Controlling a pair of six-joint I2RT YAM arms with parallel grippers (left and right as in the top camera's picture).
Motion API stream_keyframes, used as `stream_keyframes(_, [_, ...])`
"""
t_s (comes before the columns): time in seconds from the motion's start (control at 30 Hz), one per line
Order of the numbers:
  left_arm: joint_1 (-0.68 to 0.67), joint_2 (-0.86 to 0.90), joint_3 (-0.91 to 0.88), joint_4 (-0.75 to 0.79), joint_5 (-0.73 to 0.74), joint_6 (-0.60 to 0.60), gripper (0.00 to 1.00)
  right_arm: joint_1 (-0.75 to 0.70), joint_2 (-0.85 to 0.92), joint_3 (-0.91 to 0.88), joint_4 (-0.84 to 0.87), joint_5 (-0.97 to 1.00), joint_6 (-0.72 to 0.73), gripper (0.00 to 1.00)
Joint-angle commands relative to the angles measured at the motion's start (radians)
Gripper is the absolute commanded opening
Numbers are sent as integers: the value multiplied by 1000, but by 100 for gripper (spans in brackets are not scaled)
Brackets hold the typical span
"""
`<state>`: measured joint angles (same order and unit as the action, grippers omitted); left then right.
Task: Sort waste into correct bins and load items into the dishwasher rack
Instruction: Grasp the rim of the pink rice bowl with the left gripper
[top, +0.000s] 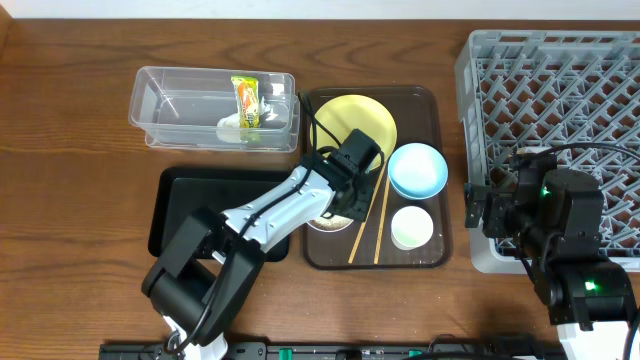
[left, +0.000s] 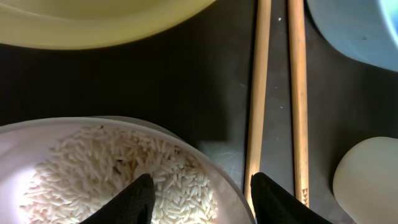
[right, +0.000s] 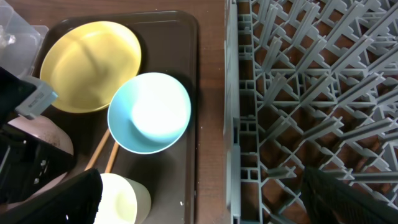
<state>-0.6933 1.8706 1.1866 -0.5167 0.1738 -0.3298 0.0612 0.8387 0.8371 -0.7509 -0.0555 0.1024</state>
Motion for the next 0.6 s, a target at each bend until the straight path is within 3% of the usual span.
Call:
stream_keyframes(0.0, [-10, 2, 6, 1, -5, -21, 53, -14, 0, 18, -1, -5, -2, 99])
stream_keyframes(0.57, [-13, -4, 7, 40, -6, -31, 50, -14, 0, 18, -2, -5, -2, 99])
